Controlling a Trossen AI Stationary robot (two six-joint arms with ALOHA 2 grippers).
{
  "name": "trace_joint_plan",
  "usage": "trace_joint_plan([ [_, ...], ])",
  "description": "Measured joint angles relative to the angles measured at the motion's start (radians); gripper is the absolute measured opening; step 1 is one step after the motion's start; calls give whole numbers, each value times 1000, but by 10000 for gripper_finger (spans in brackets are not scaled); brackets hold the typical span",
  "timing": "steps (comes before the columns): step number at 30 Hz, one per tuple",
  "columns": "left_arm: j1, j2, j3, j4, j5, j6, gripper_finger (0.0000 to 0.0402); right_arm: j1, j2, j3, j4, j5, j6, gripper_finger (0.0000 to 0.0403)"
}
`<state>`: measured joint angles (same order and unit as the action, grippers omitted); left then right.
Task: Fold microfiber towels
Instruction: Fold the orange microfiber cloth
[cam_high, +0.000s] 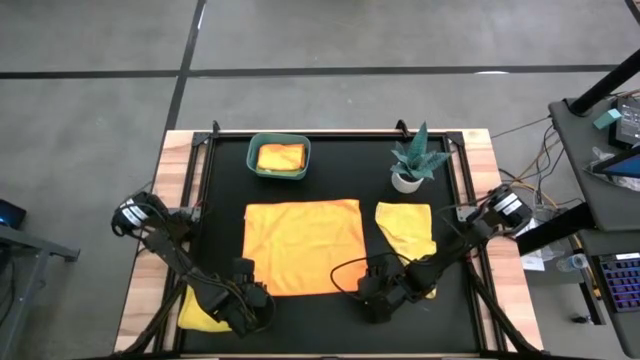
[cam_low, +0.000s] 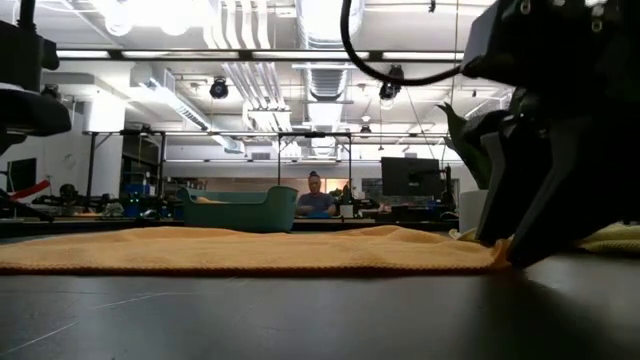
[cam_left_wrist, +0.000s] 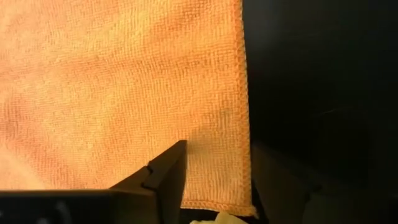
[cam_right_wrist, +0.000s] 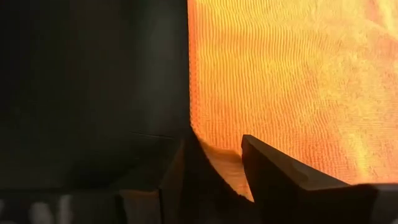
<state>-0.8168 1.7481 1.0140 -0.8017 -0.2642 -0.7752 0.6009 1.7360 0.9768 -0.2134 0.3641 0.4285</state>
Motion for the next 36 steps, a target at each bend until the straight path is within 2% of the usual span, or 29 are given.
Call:
trace_joint_plan([
  [6,9,0,-22,5,-2,-3,85,-12,26,0,1,-4,0,113],
  [11,20,1,-31,0,-7,-4,9,-19,31,1,-1,-7,-15,36],
  [13,21,1,-31,-1,-8,-3,8,-19,30,0,-4,1,-28,17],
  [17,24,-24,-30,1,4,9,2,-17,6,2,-30,5,-32,10],
  [21,25,-91,-13,-1,48,85,1,1,-34,33,-85,6,-27,9],
  [26,24,-181,-7,2,81,106,1,27,-57,86,-201,-1,0,9],
  [36,28,-302,-2,5,82,137,0,52,-65,251,-461,12,34,9],
])
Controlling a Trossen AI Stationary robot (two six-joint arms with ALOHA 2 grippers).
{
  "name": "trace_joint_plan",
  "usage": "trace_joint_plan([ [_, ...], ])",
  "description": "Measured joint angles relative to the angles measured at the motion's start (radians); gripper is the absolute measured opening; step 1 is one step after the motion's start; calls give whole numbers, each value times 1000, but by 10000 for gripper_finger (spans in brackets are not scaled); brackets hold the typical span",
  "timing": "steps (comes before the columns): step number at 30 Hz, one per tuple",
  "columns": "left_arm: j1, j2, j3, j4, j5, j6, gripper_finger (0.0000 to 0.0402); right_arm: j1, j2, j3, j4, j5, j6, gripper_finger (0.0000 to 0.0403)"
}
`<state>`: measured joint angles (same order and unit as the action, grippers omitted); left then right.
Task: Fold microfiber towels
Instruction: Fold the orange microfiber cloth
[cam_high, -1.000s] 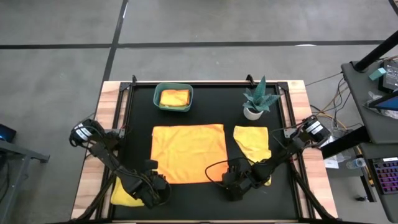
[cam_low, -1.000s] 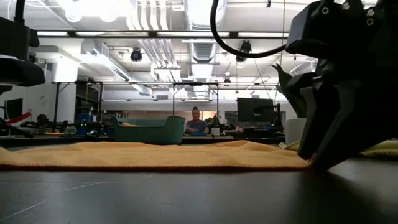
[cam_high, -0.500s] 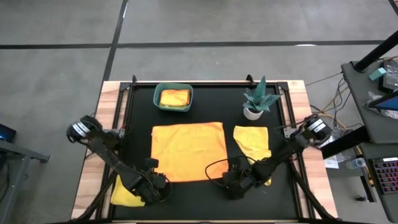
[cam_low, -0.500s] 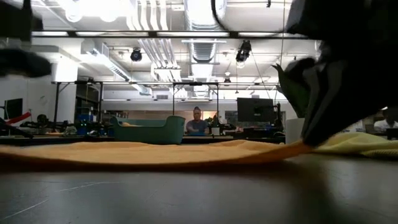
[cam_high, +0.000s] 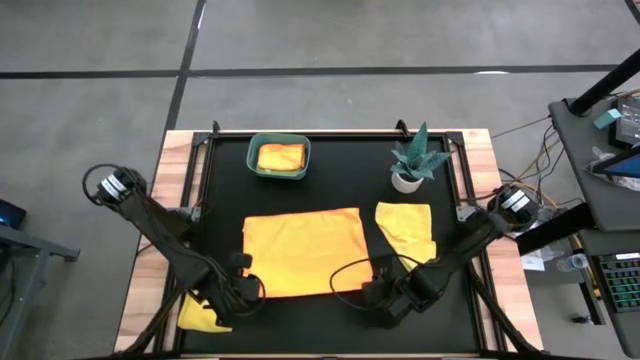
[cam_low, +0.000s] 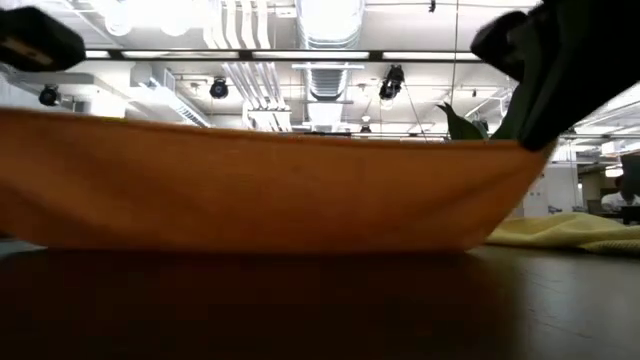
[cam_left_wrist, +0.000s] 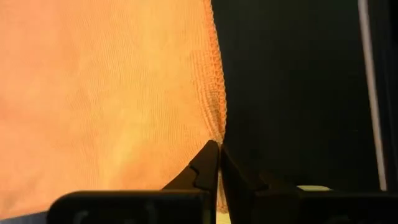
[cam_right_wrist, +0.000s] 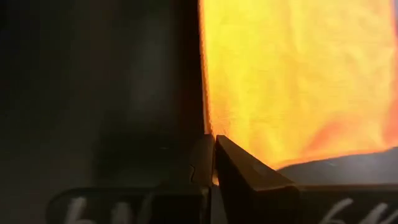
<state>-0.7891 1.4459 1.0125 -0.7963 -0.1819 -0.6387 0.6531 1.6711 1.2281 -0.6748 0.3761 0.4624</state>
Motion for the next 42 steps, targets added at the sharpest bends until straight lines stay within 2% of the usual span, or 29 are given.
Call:
trace_joint_plan([
  [8,82,-60,-5,-85,-10,74,0,-68,0,54,-170,83,-37,9],
  [21,309,-61,-16,-216,-11,271,0,-302,0,47,-167,134,-284,8],
  [32,526,-69,-120,-210,-39,411,0,-464,5,42,-143,151,-406,8],
  [42,672,-67,-146,-169,-61,523,0,-553,37,28,-85,149,-478,8],
])
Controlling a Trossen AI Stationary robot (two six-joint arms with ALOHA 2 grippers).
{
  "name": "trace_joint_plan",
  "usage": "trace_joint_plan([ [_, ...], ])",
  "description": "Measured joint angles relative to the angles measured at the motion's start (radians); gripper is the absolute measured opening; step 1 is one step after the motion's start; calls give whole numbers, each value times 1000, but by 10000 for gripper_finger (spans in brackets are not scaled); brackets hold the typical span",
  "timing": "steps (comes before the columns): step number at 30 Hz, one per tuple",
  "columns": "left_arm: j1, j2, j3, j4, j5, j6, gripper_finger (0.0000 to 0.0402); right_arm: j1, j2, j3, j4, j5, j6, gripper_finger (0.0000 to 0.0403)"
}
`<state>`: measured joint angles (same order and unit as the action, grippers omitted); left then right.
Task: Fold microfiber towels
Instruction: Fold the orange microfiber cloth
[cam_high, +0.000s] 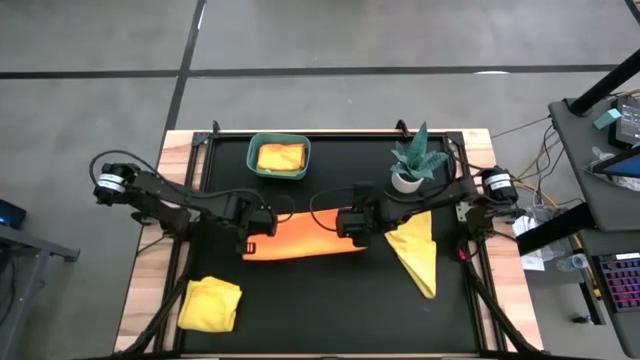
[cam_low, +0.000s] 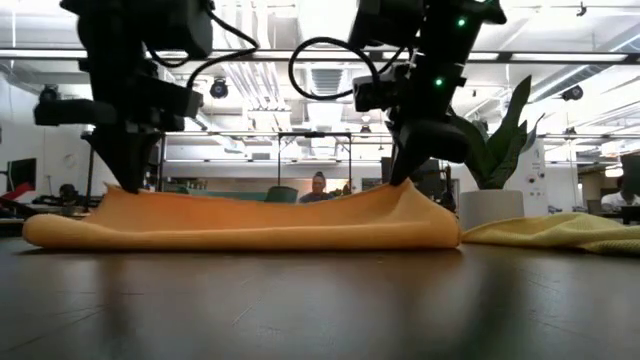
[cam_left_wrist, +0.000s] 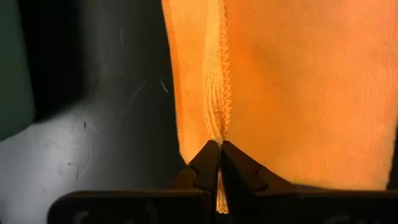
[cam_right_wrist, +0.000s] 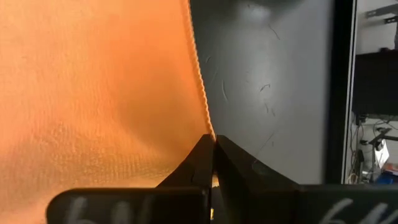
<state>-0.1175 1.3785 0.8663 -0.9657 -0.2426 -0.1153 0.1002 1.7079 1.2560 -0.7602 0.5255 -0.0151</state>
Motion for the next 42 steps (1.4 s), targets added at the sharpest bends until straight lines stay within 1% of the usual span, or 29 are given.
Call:
trace_joint_plan([
  [6,54,5,-9,23,1,44,0,-28,2,-2,25,0,-24,8],
  [15,92,6,-10,23,1,56,0,-49,2,-3,48,0,-38,8],
  [22,92,10,-27,28,2,70,0,-49,2,-9,61,0,-38,8],
  [28,92,10,-63,73,-2,70,0,-49,2,-20,72,0,-38,8],
  [31,92,13,-78,76,-26,66,0,-49,2,-26,88,-1,-38,8],
  [40,92,13,-83,100,-53,50,0,-49,2,-28,97,0,-38,8],
  [42,92,13,-84,100,-54,50,8,-49,2,-28,97,-1,-38,8],
])
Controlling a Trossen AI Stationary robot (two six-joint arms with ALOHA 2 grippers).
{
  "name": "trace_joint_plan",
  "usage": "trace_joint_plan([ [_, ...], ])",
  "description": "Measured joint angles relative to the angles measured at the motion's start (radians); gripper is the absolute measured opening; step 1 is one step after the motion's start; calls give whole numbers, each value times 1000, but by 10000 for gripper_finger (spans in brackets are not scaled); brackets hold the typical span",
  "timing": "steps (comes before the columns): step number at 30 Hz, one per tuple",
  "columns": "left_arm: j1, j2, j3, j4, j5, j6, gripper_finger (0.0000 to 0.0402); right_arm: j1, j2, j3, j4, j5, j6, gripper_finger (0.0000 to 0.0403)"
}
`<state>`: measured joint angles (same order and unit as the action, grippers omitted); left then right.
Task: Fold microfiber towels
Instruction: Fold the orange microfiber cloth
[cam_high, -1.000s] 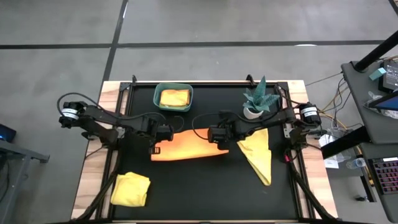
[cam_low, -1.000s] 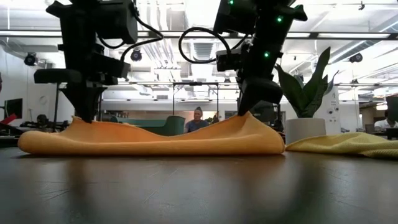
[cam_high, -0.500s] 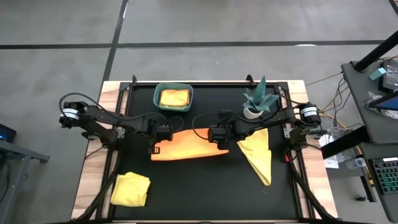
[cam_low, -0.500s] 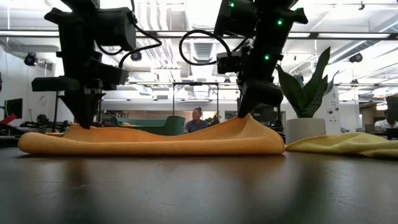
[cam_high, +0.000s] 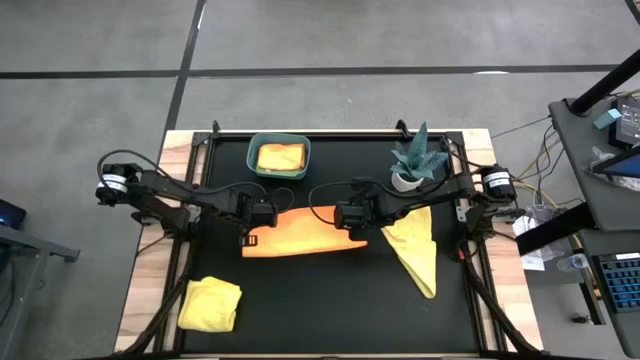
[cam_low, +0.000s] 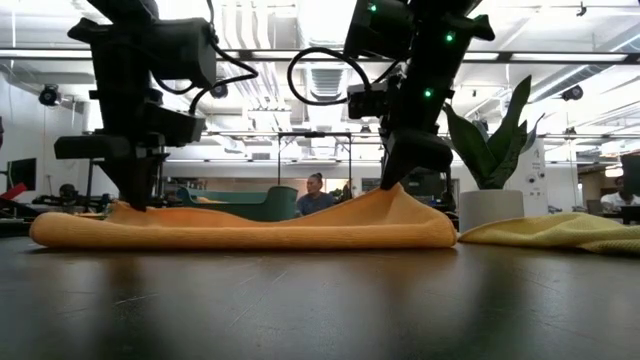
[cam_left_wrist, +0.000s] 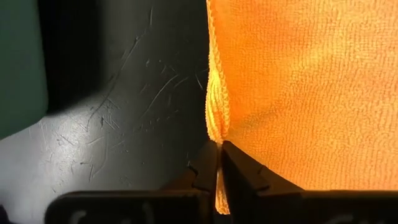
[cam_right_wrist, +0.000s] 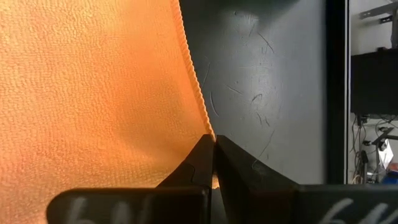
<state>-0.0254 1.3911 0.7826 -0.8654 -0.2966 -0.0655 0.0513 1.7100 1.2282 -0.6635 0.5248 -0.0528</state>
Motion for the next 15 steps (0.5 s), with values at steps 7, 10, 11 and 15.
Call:
trace_joint_plan([
  [7,0,0,-1,1,-92,-7,85,0,0,0,1,0,6,8],
  [10,0,0,1,-5,-145,-6,116,0,0,0,1,0,9,8],
  [11,0,0,1,-6,-152,-6,125,0,0,0,1,0,9,9],
  [15,0,0,2,-8,-153,0,147,0,0,0,1,0,15,14],
])
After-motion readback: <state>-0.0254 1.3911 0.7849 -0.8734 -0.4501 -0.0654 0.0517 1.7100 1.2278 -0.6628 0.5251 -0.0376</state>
